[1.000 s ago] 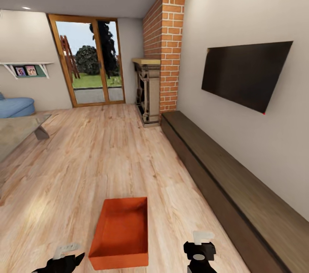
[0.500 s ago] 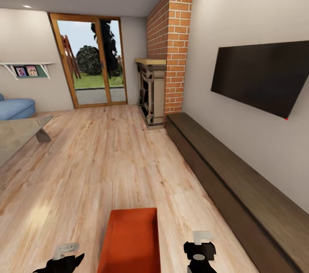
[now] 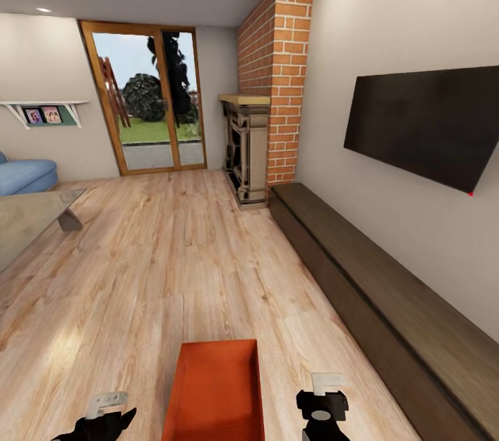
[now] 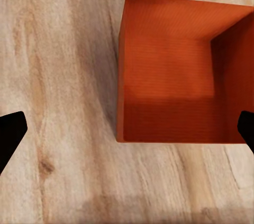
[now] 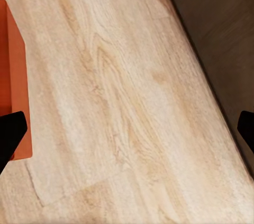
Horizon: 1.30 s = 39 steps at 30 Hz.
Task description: Move the two storage containers from the living room to the garage. In the garage, place one container on the floor and stack the other container on top of it (either order is fine).
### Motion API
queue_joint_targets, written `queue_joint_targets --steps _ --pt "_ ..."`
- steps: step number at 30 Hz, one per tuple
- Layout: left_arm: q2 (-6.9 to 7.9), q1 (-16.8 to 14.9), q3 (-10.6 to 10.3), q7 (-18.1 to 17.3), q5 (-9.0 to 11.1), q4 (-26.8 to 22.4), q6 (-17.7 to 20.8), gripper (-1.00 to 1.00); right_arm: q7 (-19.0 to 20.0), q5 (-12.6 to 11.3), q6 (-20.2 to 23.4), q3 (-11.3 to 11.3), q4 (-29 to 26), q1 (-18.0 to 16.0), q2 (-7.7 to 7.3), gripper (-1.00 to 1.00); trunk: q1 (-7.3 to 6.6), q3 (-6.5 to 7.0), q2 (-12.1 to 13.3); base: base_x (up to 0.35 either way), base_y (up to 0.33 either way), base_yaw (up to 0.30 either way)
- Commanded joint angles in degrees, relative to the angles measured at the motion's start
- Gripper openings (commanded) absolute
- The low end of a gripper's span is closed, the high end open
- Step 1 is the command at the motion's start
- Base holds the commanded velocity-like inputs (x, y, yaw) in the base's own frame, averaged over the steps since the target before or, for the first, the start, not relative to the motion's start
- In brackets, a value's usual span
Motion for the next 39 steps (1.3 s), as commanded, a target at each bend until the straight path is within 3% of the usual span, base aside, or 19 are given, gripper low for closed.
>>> queue_joint_targets --steps 1,12,27,39 --pt "0.05 0.0 -0.4 -0.1 0.4 0.1 -0.3 1.0 -0.4 0.3 0.5 0.3 0.0 0.0 -0.02 1.0 0.0 -0.06 0.0 0.002 0.001 0.0" --pt "0.05 -0.1 -0.4 -0.1 0.4 0.1 -0.3 1.0 -0.4 0.3 0.5 0.3 0.0 0.0 0.06 1.0 0.0 -0.06 0.0 0.009 0.003 0.0" --pt "0.05 0.0 -0.5 -0.1 0.5 0.1 -0.3 1.0 -0.4 0.3 0.5 0.3 0.0 0.0 0.04 1.0 0.0 -0.08 0.0 0.159 0.129 0.001" --pt "0.05 0.0 -0.5 0.0 0.5 0.1 -0.3 1.0 -0.3 0.3 0.5 0.3 0.0 0.0 -0.01 1.0 0.0 -0.83 0.0 0.007 0.006 0.102"
